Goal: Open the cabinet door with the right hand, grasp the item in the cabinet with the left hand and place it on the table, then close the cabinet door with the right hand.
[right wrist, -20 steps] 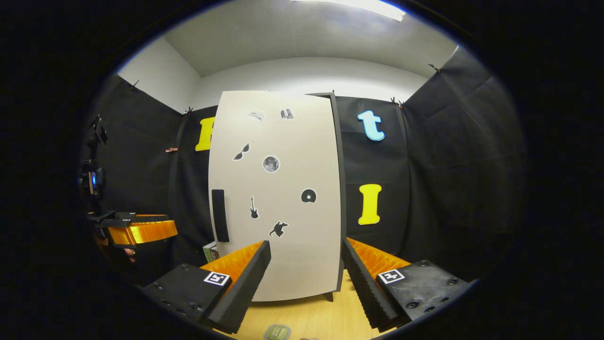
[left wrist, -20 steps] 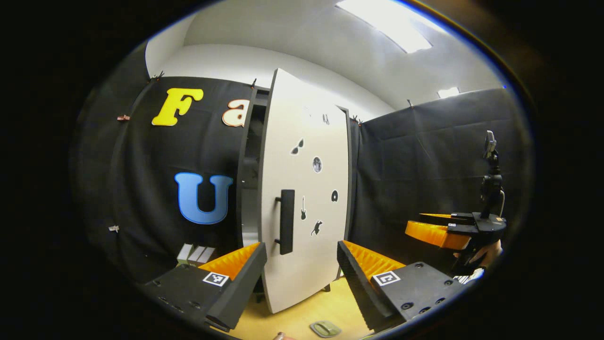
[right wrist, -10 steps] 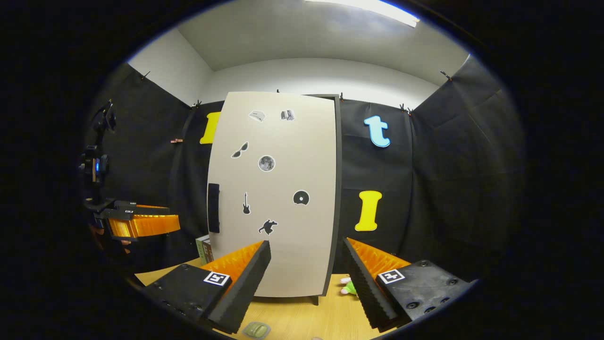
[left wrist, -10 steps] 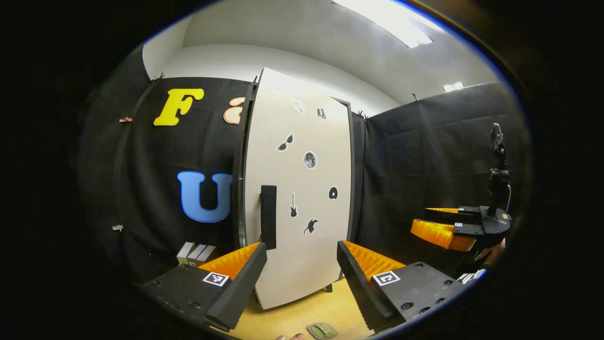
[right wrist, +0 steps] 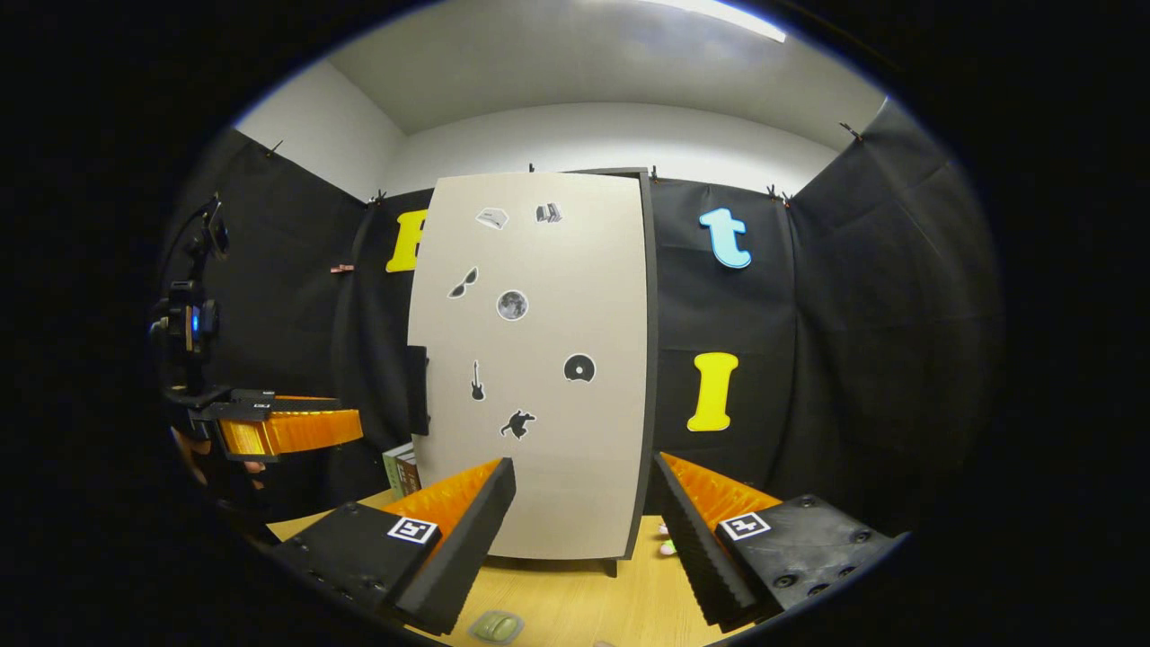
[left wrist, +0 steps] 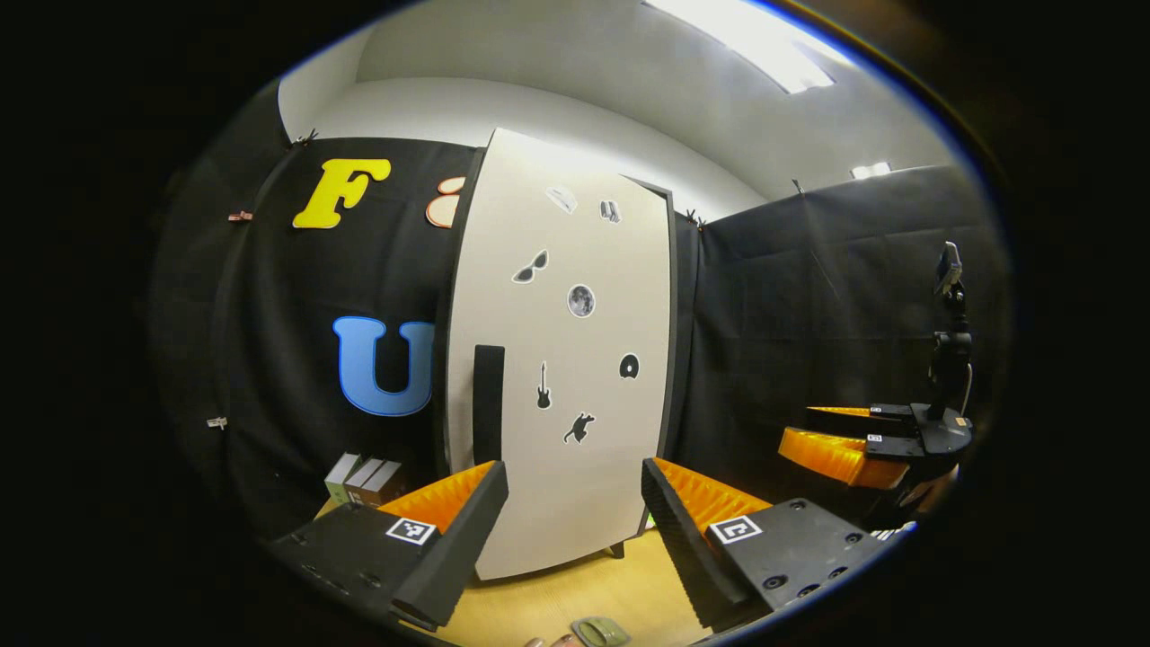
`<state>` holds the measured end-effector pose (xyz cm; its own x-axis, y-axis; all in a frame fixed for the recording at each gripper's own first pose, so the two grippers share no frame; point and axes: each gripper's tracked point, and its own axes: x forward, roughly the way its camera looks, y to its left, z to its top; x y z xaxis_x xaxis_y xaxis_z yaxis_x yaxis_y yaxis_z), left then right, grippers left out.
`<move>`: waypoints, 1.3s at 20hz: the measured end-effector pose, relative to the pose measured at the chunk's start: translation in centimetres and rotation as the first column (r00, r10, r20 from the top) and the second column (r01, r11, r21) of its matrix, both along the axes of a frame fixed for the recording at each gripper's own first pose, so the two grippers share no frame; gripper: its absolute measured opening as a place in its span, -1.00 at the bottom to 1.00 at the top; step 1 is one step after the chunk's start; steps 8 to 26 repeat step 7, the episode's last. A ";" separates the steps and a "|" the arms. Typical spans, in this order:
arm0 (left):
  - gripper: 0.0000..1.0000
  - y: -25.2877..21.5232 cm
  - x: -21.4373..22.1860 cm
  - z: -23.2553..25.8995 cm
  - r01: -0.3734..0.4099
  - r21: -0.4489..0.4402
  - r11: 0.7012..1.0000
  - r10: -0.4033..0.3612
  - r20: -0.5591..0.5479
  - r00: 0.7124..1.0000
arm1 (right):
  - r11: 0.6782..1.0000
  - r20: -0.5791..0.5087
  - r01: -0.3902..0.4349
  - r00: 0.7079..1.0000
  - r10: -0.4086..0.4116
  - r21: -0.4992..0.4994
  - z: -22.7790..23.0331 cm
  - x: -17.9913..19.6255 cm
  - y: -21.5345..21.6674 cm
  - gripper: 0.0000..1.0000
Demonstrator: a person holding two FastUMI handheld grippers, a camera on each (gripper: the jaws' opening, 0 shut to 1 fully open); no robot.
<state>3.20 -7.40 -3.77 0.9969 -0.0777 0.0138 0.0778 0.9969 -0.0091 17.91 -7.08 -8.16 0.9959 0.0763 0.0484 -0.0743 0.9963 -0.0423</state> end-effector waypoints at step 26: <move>0.90 -0.2 0.5 -0.3 -0.008 -0.006 1.000 0.008 -0.010 1.000 | 1.000 -0.011 0.005 1.000 -0.005 0.005 -0.2 0.9 -0.7 0.95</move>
